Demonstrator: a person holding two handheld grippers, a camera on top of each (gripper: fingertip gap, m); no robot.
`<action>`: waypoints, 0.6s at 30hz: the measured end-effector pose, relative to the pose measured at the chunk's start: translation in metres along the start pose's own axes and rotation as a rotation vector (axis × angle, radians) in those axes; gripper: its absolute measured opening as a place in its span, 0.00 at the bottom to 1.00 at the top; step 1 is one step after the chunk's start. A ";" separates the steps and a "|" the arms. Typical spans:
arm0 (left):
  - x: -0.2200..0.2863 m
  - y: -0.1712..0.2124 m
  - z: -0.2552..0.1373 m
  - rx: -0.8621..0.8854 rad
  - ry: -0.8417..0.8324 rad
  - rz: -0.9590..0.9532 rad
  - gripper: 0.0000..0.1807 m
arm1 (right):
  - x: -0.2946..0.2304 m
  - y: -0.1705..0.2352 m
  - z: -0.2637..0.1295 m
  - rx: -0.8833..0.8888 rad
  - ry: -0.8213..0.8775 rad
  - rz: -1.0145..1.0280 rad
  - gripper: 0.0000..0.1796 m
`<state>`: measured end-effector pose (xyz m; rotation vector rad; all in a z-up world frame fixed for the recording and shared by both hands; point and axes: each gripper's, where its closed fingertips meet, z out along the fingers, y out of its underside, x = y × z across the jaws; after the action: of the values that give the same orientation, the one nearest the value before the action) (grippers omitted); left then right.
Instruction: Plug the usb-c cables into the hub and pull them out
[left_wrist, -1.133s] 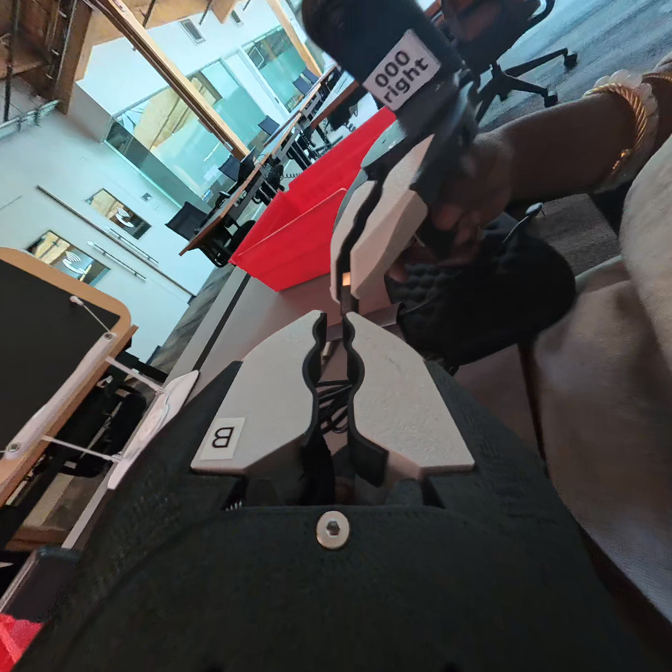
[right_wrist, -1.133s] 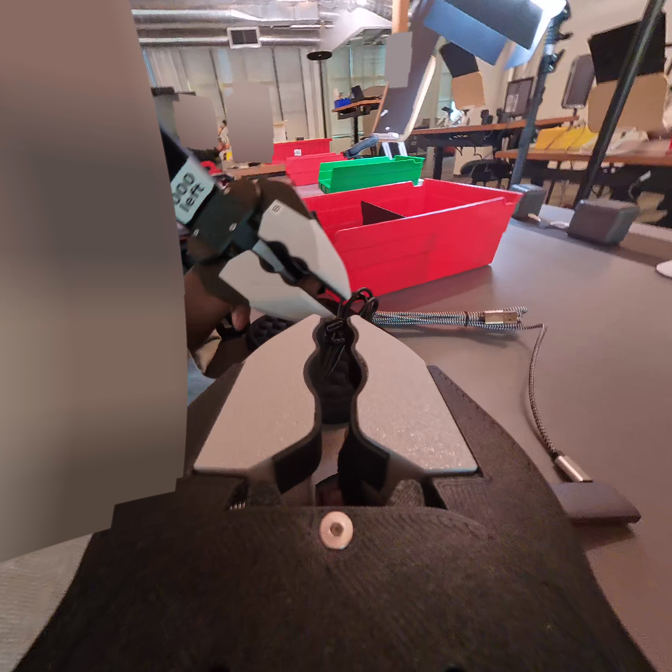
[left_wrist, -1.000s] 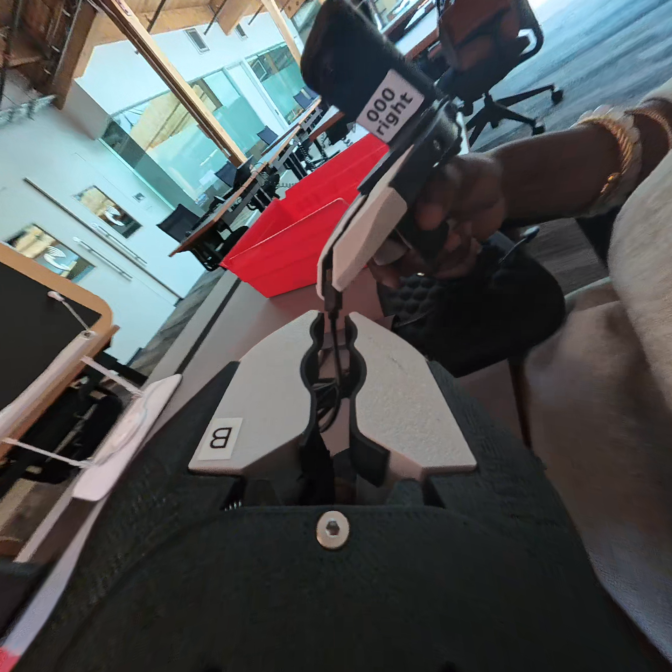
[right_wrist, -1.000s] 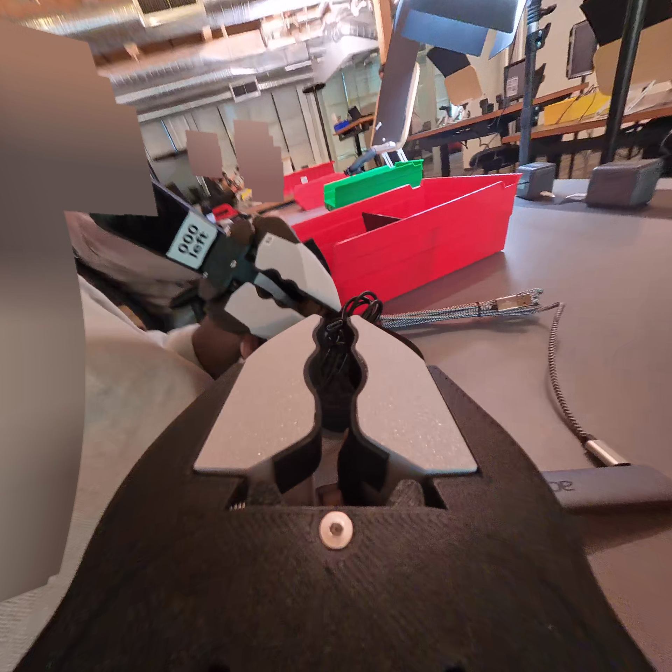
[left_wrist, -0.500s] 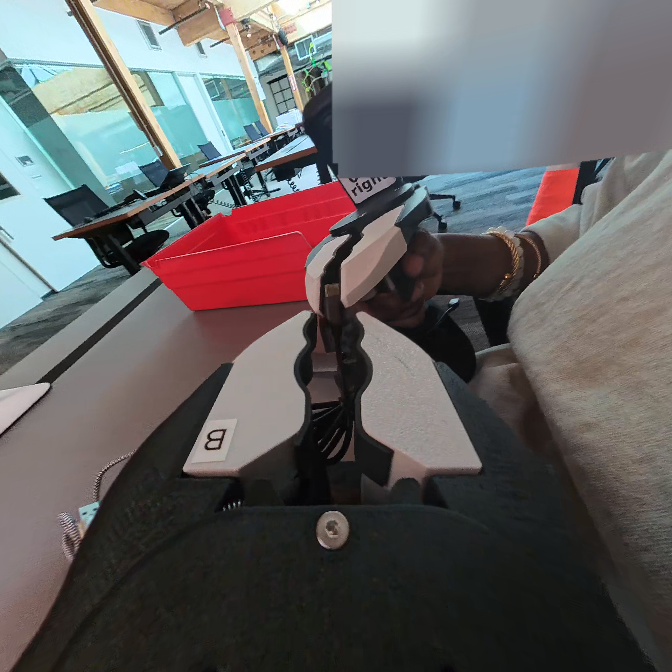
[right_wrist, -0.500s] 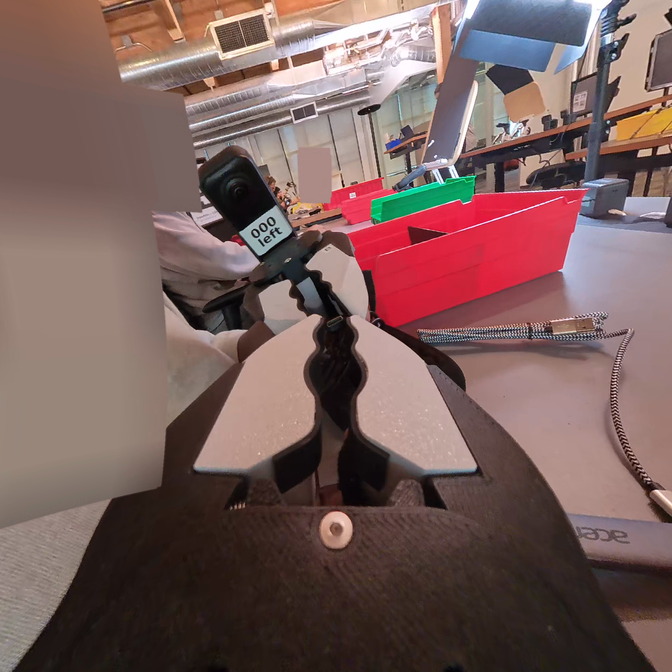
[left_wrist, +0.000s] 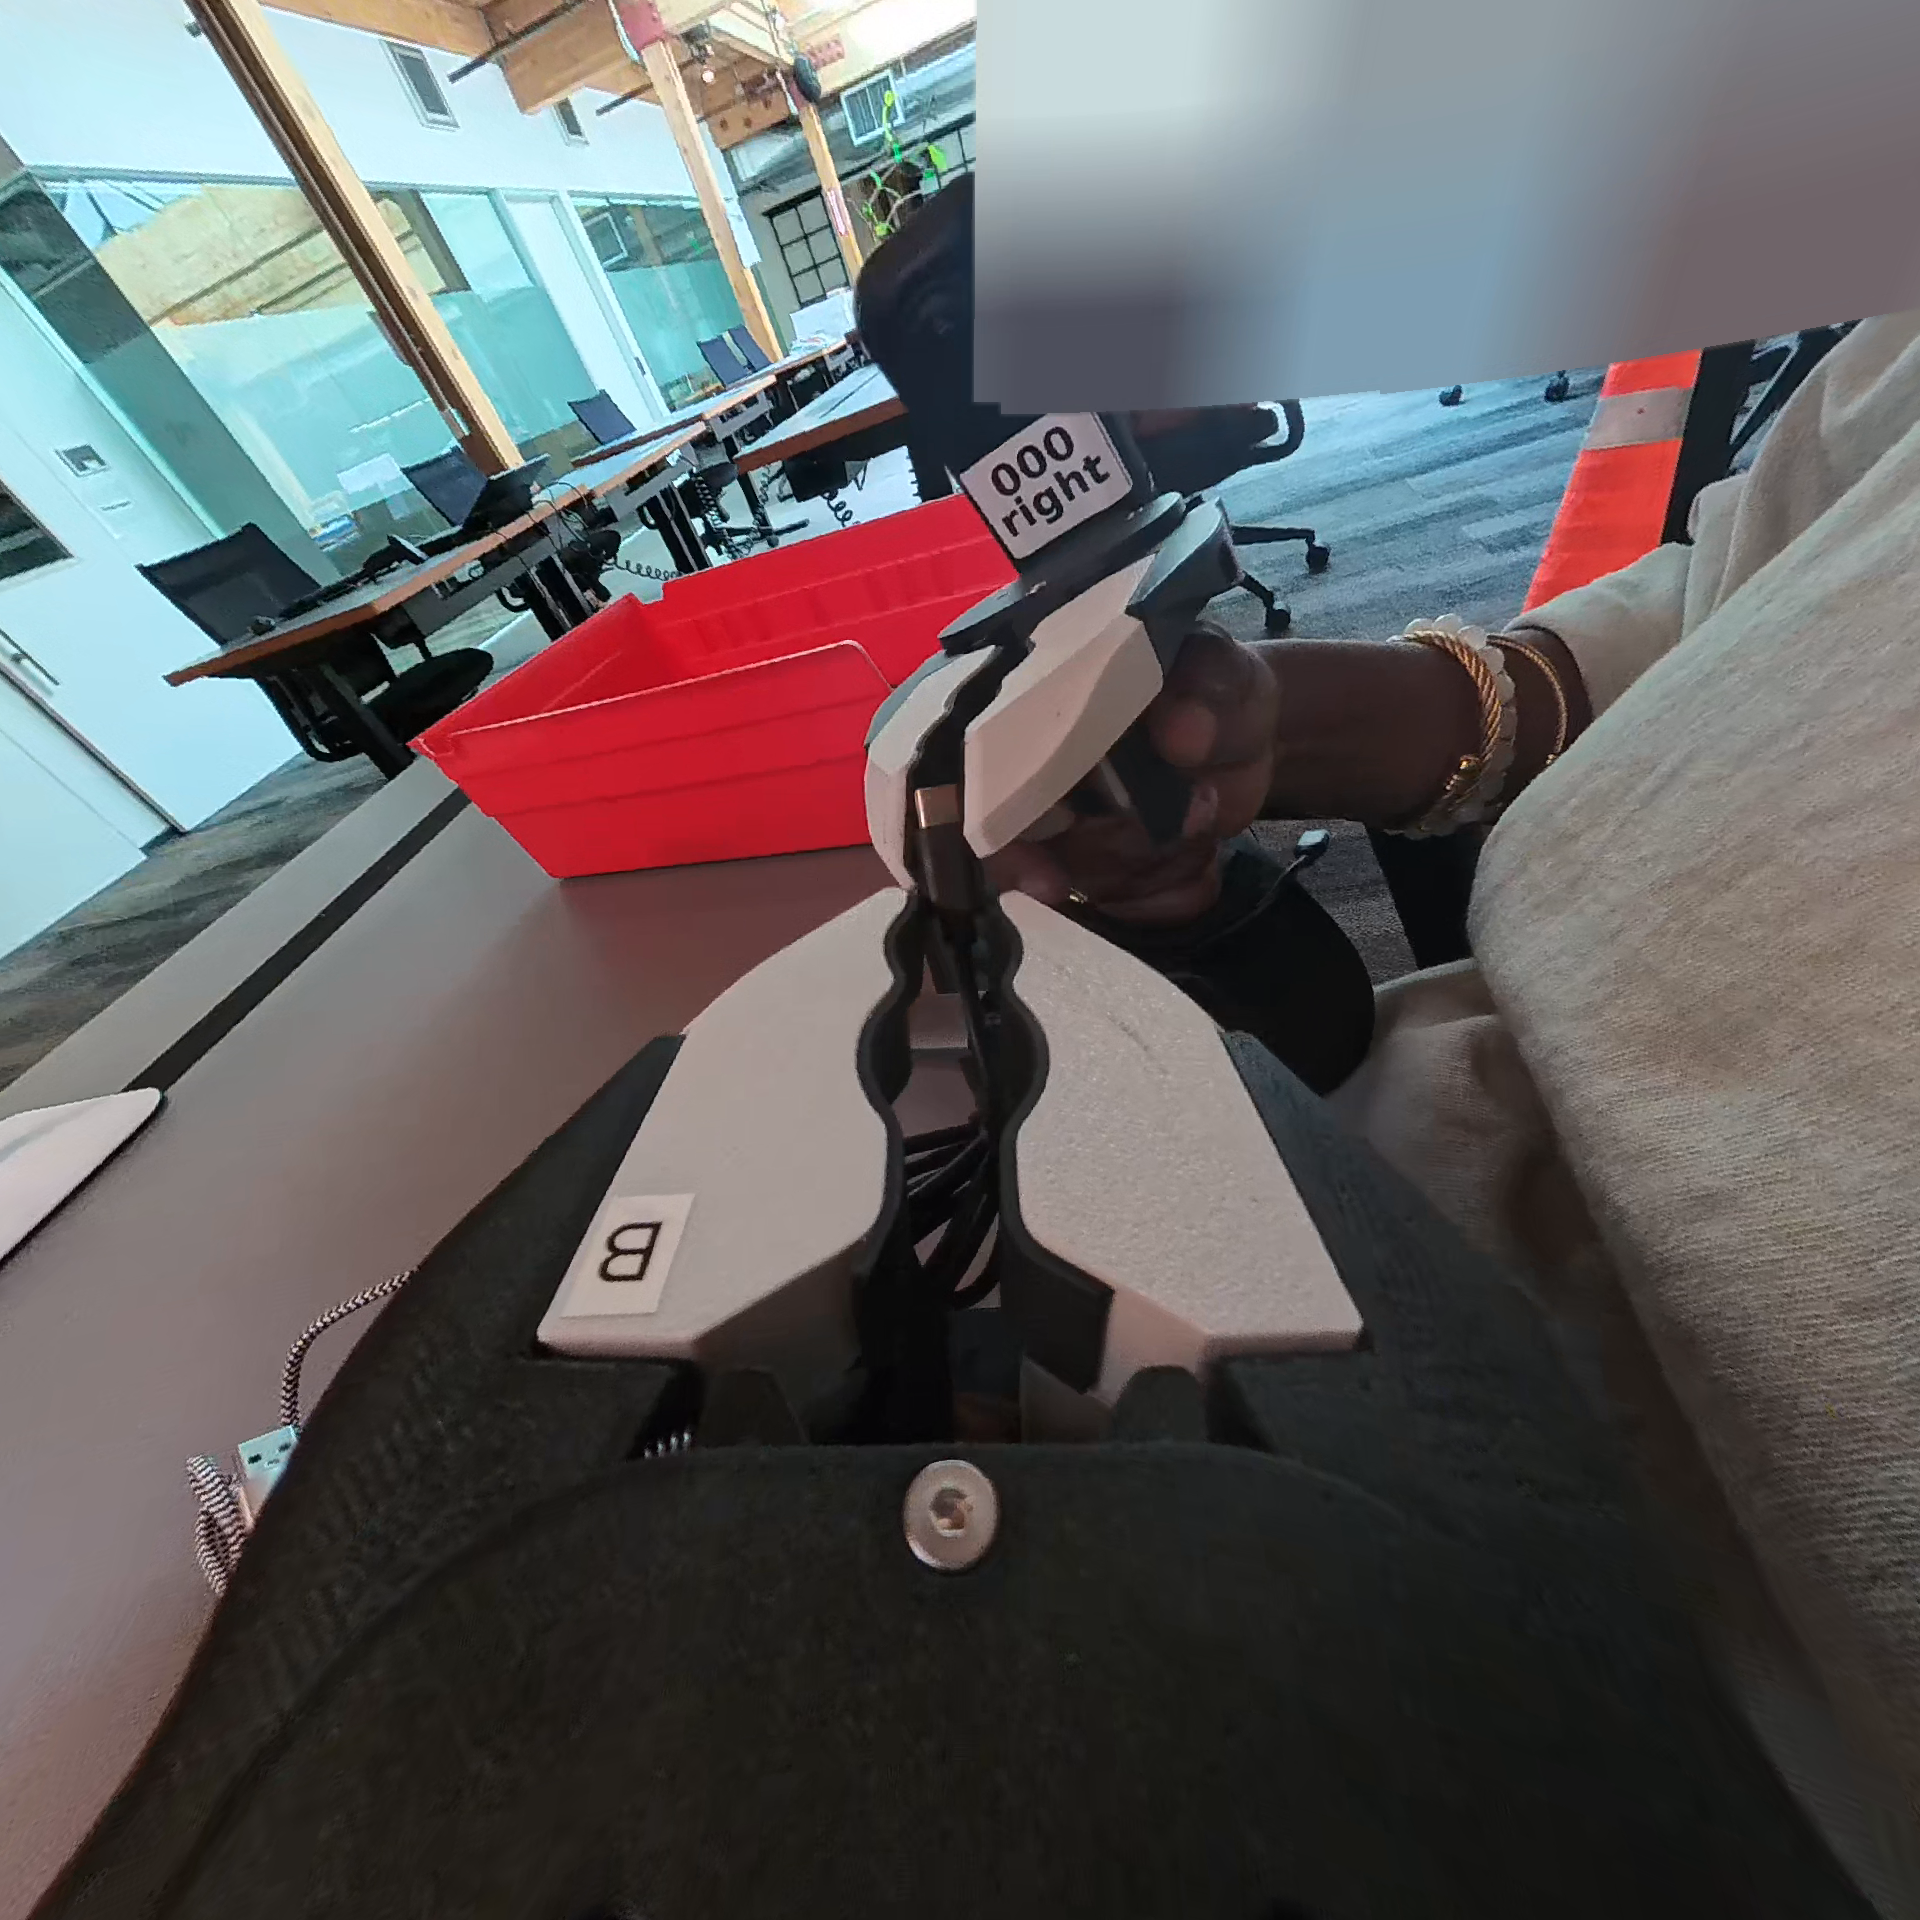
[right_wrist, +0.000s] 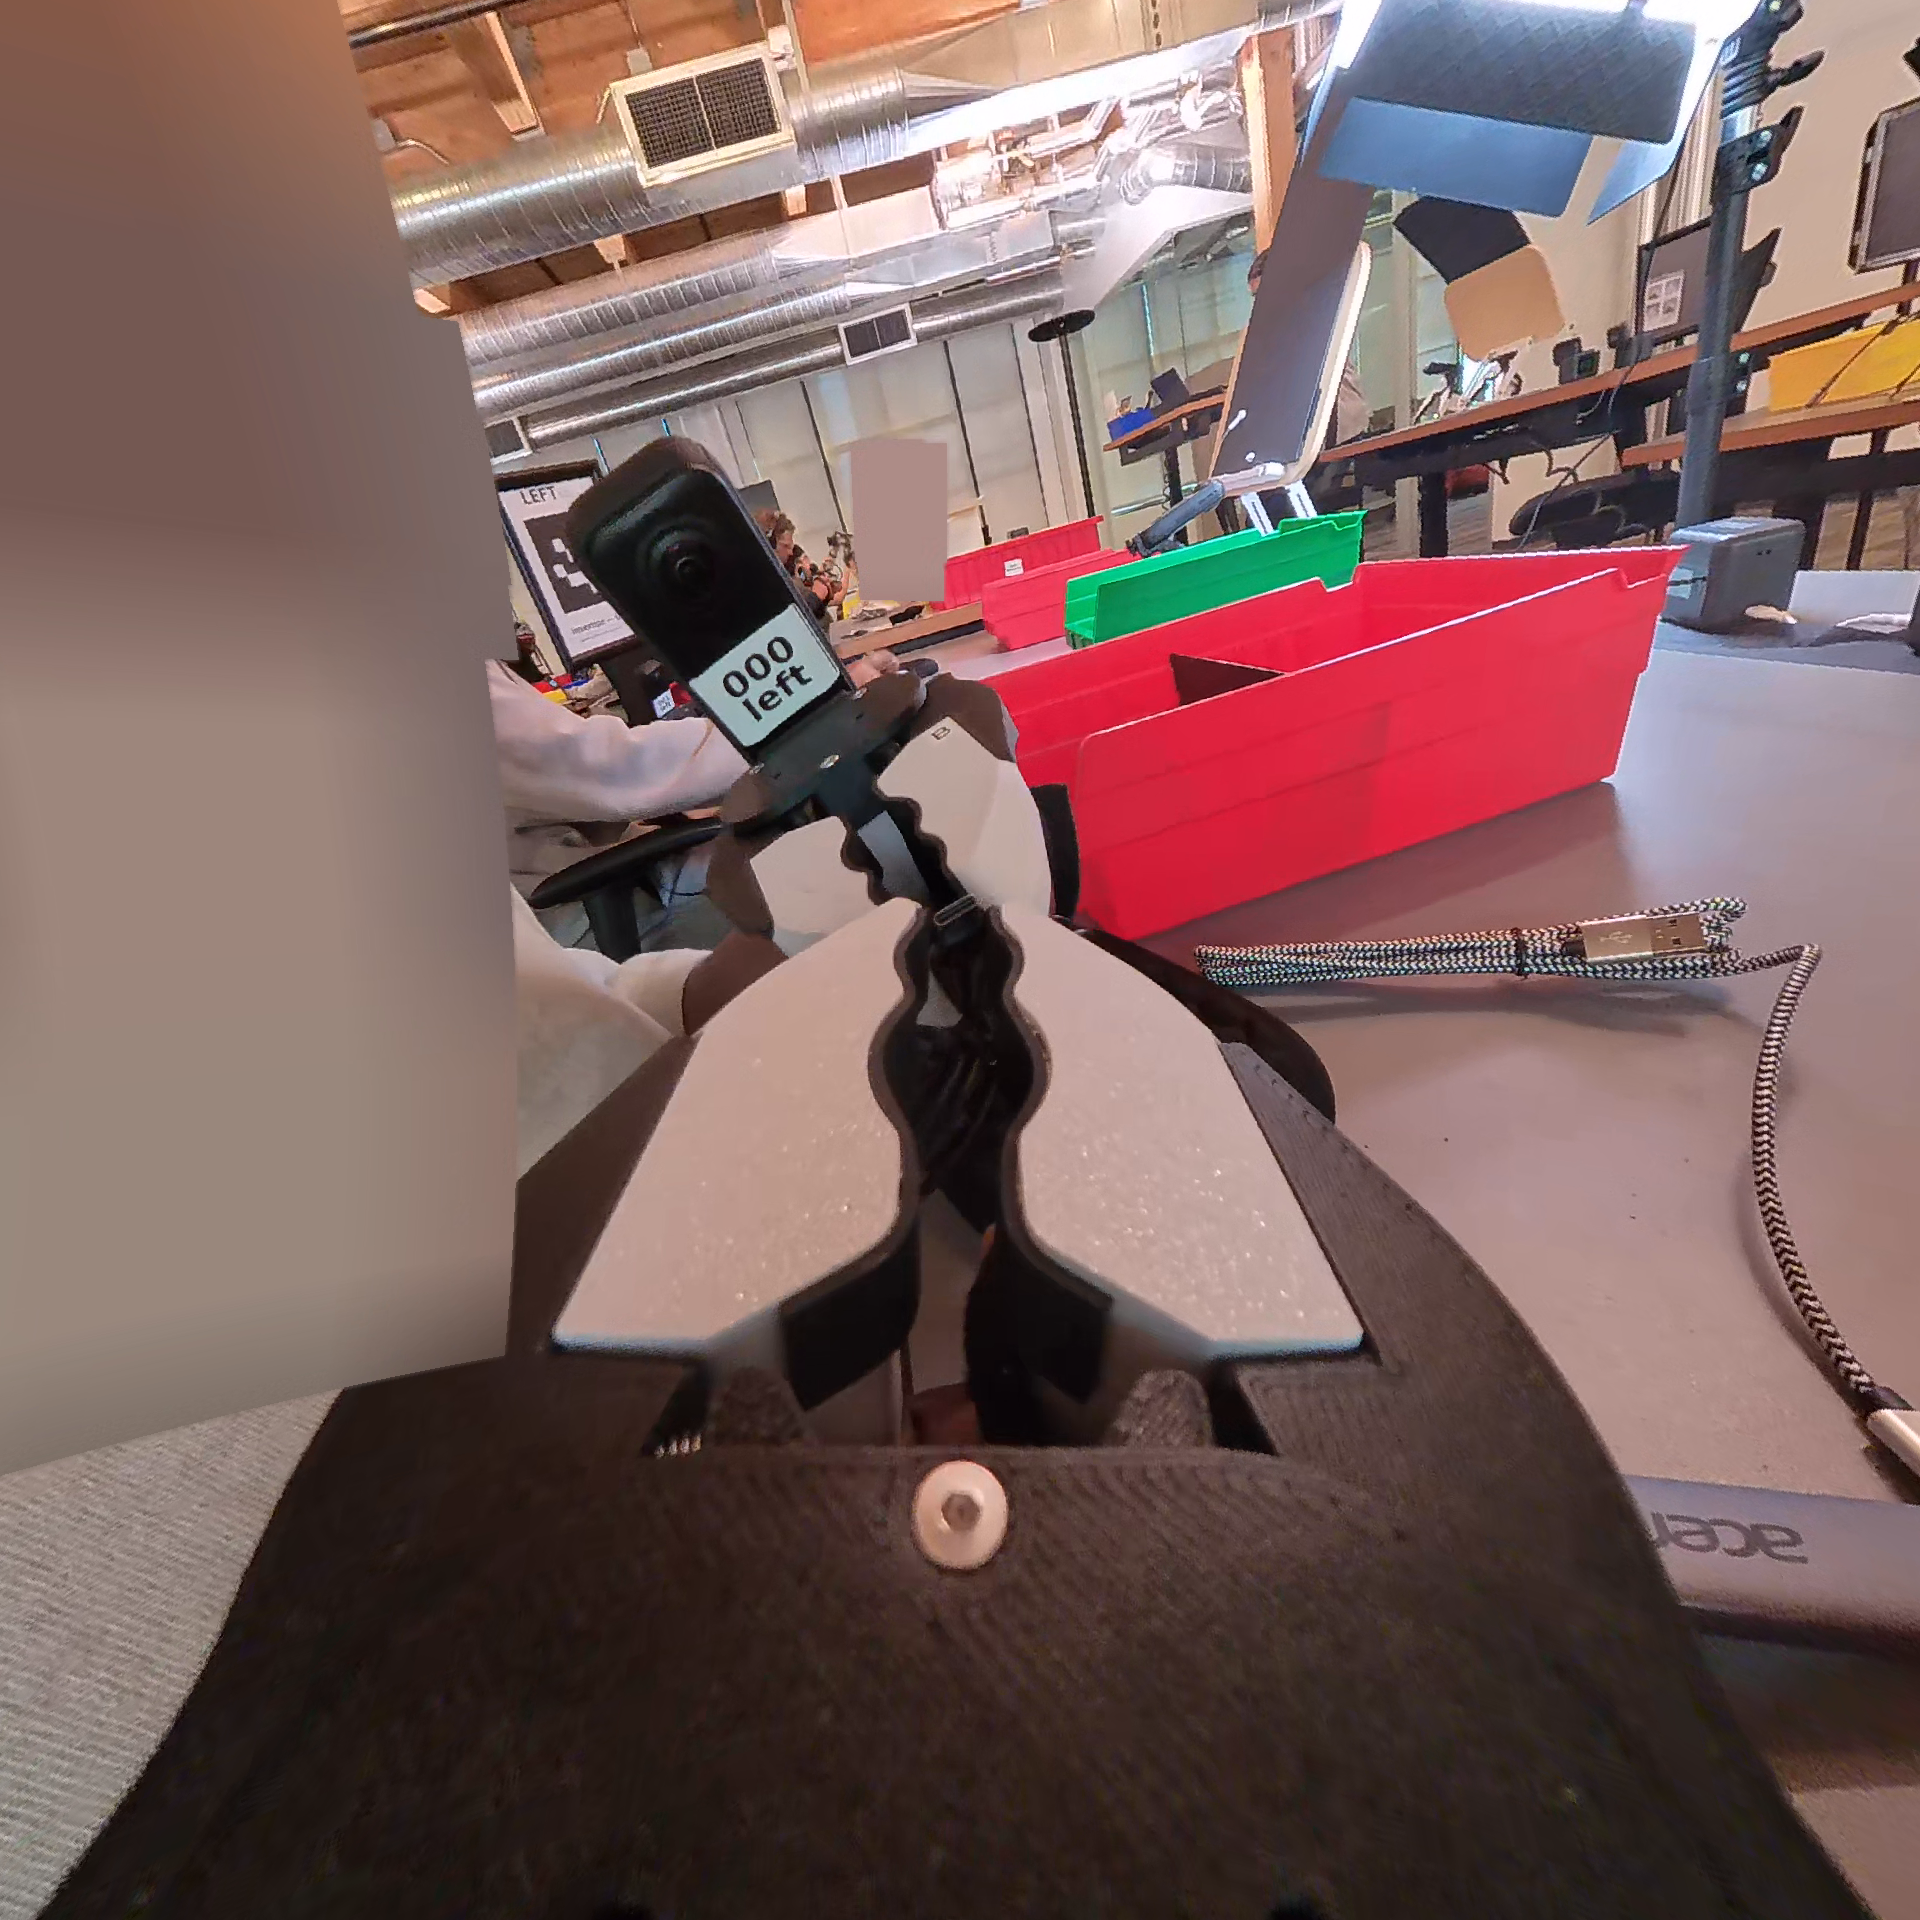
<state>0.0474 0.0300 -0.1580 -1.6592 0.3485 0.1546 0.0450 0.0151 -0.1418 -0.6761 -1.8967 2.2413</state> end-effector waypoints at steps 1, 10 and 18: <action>0.000 0.000 0.000 0.000 0.004 -0.006 0.06 | 0.000 0.000 0.000 0.001 0.001 -0.001 0.05; -0.008 0.036 -0.011 -0.322 -0.022 0.057 0.06 | 0.014 0.011 -0.021 -0.248 0.133 -0.134 0.15; -0.006 0.051 -0.014 -0.314 0.025 0.018 0.06 | 0.076 0.045 -0.096 -0.905 0.441 -0.813 0.25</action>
<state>0.0242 0.0128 -0.2032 -1.9692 0.3719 0.2108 0.0255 0.1214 -0.2145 -0.3086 -2.2758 0.6604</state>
